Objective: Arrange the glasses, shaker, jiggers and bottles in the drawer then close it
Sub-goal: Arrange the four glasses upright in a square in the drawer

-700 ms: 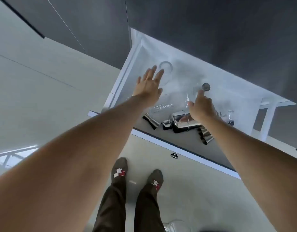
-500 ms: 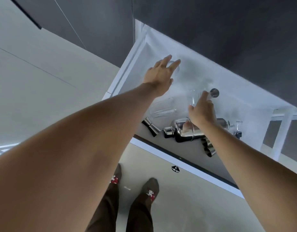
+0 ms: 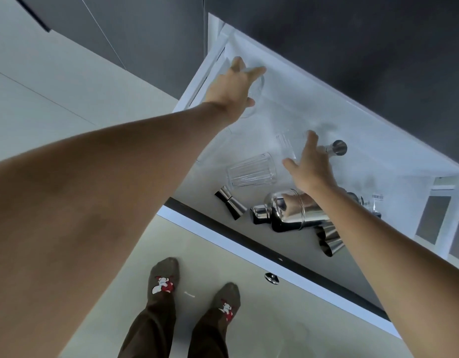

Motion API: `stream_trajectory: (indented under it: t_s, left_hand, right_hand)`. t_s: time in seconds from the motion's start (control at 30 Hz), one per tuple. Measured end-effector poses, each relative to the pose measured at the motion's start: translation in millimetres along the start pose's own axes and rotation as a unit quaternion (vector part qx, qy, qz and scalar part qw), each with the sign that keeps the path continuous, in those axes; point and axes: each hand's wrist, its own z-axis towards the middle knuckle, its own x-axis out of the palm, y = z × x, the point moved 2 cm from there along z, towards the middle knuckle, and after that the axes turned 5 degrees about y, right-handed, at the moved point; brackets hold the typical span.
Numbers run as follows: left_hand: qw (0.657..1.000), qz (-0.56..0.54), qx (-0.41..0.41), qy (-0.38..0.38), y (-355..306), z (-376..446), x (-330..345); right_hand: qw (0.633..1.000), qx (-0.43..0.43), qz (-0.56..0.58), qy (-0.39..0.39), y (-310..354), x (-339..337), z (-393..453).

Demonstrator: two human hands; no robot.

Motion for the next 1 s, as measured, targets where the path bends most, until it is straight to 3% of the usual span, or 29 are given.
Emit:
stream_trajectory:
  t_s: [0.27,0.47,0.6,0.83,1.0]
  left_hand:
    - [0.999,0.025,-0.01,-0.037,4,6,-13]
    - [0.998,-0.02,-0.037,-0.048,2,2,-6]
    - [0.997,-0.033,-0.048,-0.051,5,-26,2]
    - [0.989,0.029,-0.128,0.071,33,-86,33]
    - [0.979,0.064,-0.136,0.134,41,-96,43]
  right_hand:
    - [0.995,-0.06,-0.05,-0.067,39,-34,17]
    - [0.987,-0.112,-0.076,-0.083,68,-41,28]
    - [0.988,-0.102,-0.083,-0.077,81,-39,36]
    - [0.99,-0.1,-0.03,-0.091,95,-39,48]
    - [0.988,-0.094,0.056,-0.107,98,-35,42]
